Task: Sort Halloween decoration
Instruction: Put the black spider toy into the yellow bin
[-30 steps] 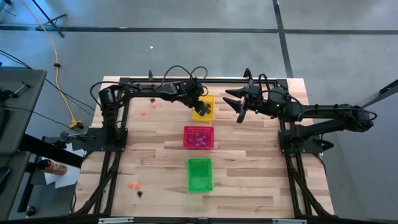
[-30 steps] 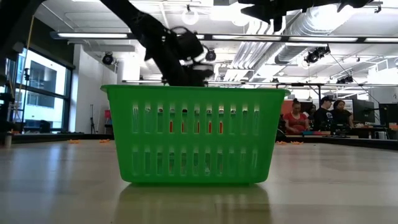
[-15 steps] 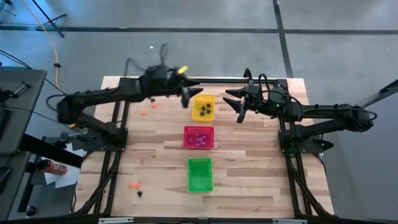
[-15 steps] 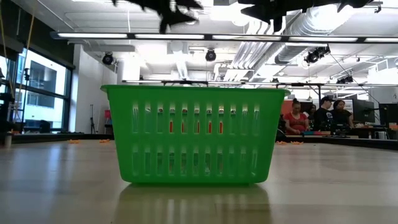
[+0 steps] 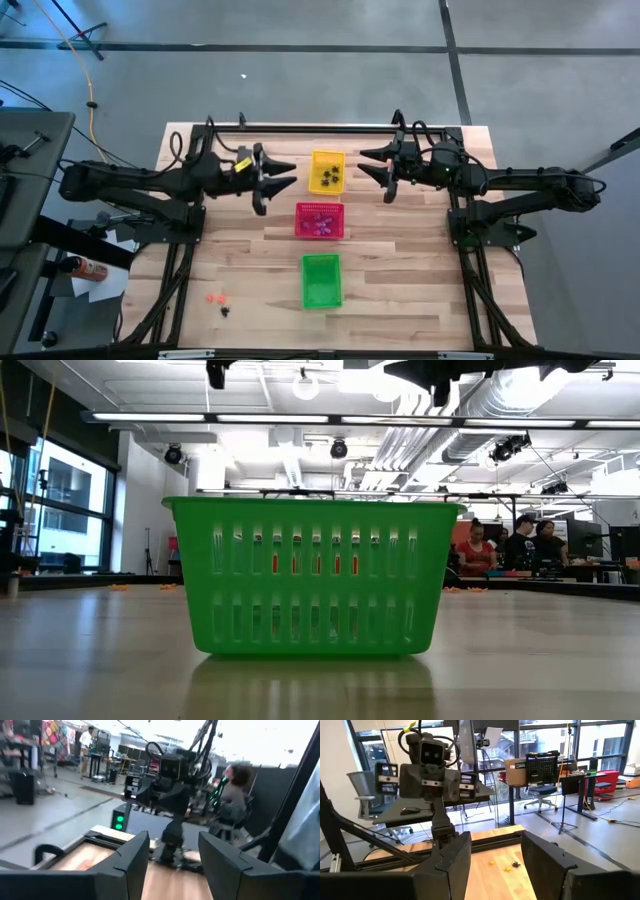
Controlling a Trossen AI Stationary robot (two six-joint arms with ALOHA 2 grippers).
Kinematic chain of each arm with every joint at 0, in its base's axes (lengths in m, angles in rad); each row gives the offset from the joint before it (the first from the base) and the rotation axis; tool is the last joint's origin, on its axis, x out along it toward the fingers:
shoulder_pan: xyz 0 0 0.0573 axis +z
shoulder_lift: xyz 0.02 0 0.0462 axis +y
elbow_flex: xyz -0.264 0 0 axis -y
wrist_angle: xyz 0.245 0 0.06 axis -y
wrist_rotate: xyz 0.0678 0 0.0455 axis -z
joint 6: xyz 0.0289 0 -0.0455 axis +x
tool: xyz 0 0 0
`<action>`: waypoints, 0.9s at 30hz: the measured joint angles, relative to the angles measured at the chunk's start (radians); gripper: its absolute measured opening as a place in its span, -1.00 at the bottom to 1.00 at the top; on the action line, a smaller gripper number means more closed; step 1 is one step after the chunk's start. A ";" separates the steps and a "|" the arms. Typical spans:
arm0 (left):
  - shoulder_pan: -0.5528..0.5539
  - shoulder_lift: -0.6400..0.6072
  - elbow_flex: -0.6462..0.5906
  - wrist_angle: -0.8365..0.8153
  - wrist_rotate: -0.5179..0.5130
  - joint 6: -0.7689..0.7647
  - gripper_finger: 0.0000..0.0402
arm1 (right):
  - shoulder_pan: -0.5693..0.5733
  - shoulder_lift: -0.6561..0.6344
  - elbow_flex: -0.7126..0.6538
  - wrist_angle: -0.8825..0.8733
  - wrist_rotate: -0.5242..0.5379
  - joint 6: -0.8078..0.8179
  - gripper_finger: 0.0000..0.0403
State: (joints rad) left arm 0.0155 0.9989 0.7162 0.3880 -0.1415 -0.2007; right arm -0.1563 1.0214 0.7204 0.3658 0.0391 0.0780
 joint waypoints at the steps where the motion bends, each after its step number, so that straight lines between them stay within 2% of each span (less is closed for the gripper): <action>1: -0.003 -0.002 -0.002 -0.011 -0.002 0.034 -0.21 | 0.000 0.000 0.000 0.000 0.000 0.000 -0.16; 5: -0.002 0.000 -0.003 -0.025 -0.003 0.113 -0.21 | 0.000 0.000 0.000 0.000 -0.003 0.000 -0.16; 19: 0.004 -0.001 -0.003 -0.025 -0.058 0.098 -0.21 | 0.000 0.000 0.000 -0.015 -0.003 0.000 -0.16; 23: 0.017 -0.005 0.050 -0.130 -0.215 0.034 -0.23 | 0.000 0.000 0.000 -0.024 -0.003 0.000 -0.16; 27: 0.119 0.006 0.185 -0.432 -0.377 0.029 -0.28 | 0.000 0.000 0.000 -0.028 -0.003 0.000 -0.16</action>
State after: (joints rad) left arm 0.1347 1.0044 0.9015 -0.0440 -0.5180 -0.1715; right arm -0.1562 1.0218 0.7204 0.3374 0.0364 0.0780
